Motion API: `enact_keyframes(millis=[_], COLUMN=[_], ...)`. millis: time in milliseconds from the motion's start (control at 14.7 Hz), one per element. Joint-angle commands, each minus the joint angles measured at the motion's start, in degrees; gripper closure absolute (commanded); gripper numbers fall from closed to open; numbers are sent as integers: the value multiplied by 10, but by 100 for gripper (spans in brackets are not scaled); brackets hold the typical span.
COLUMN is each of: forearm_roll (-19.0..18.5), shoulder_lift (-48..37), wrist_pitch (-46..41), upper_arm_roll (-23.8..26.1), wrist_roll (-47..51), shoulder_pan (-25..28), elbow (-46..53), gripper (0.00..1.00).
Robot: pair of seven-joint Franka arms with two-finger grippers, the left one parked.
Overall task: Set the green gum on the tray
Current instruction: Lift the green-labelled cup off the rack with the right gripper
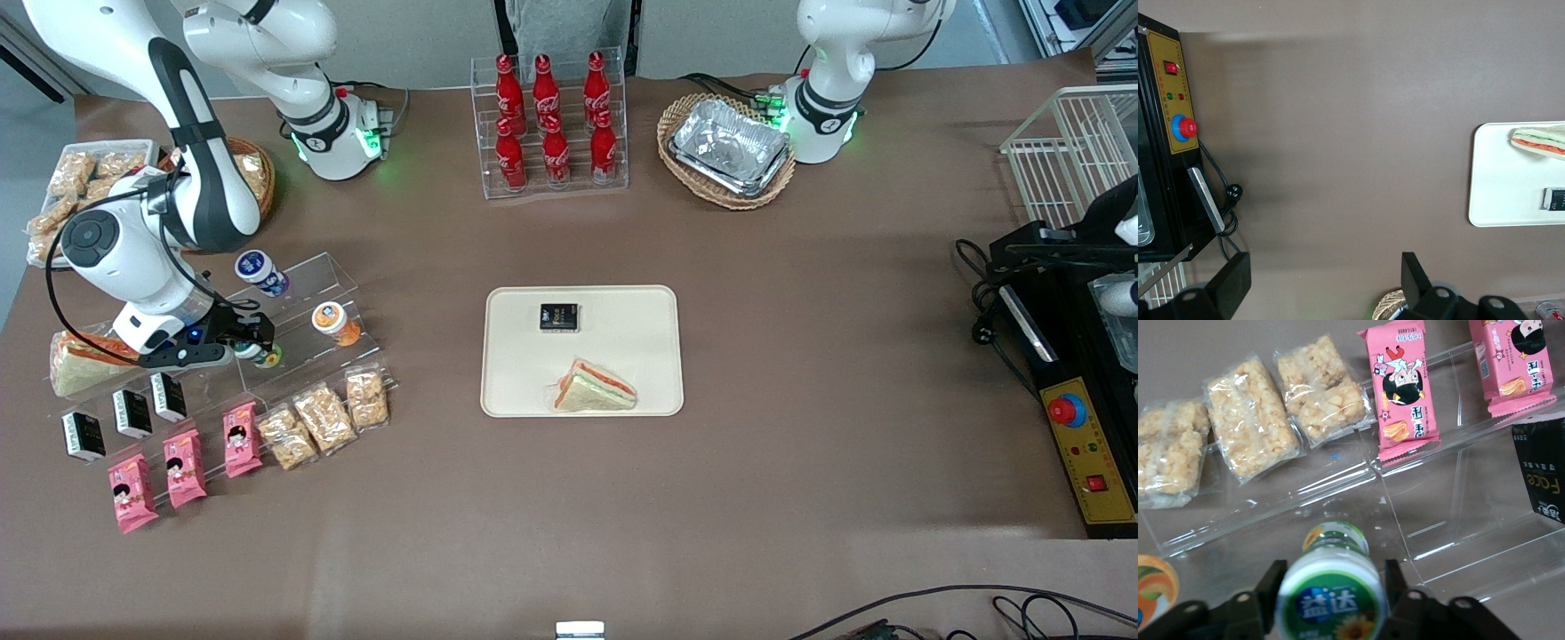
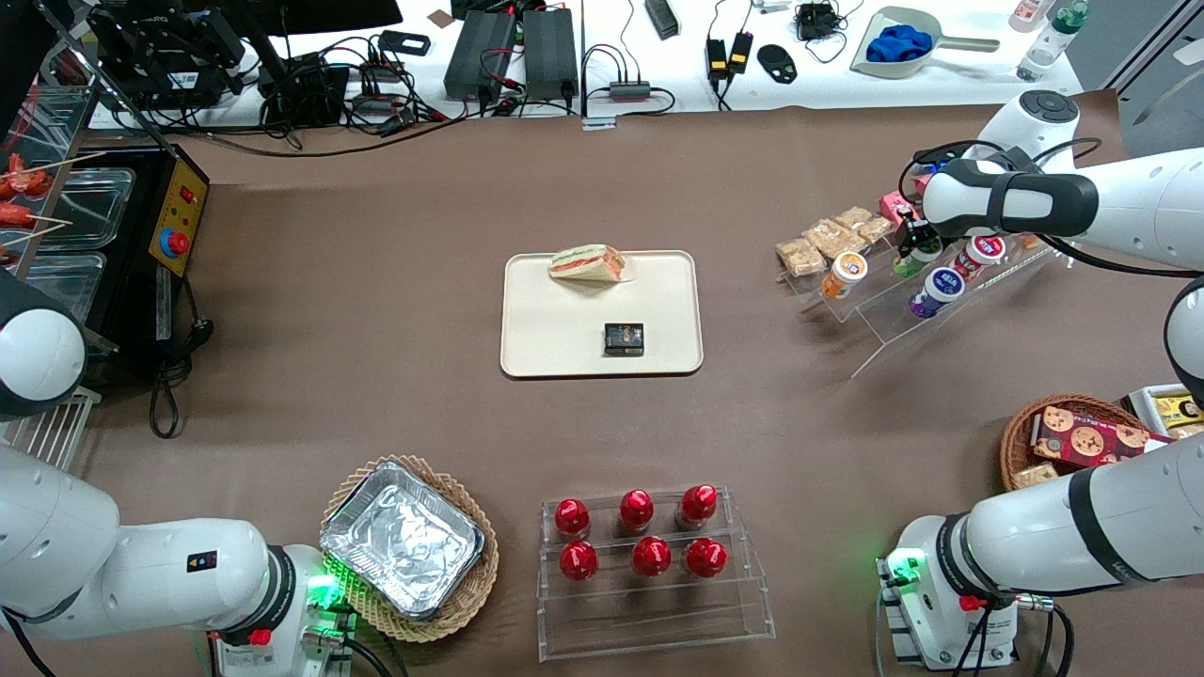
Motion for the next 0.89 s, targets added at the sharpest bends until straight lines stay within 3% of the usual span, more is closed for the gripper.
enact_keyframes(millis=[0, 477, 818], forearm_roll=[7, 6, 6], shoulder_lift=[1, -15, -17], wrist_pitch=[16, -23, -230], upper_arm_roll=[2, 6, 6], wrist_roll=[-5, -2, -9], shoulder_pan=[-1, 1, 1], elbow=[-3, 30, 175], gripper=[38, 39, 39])
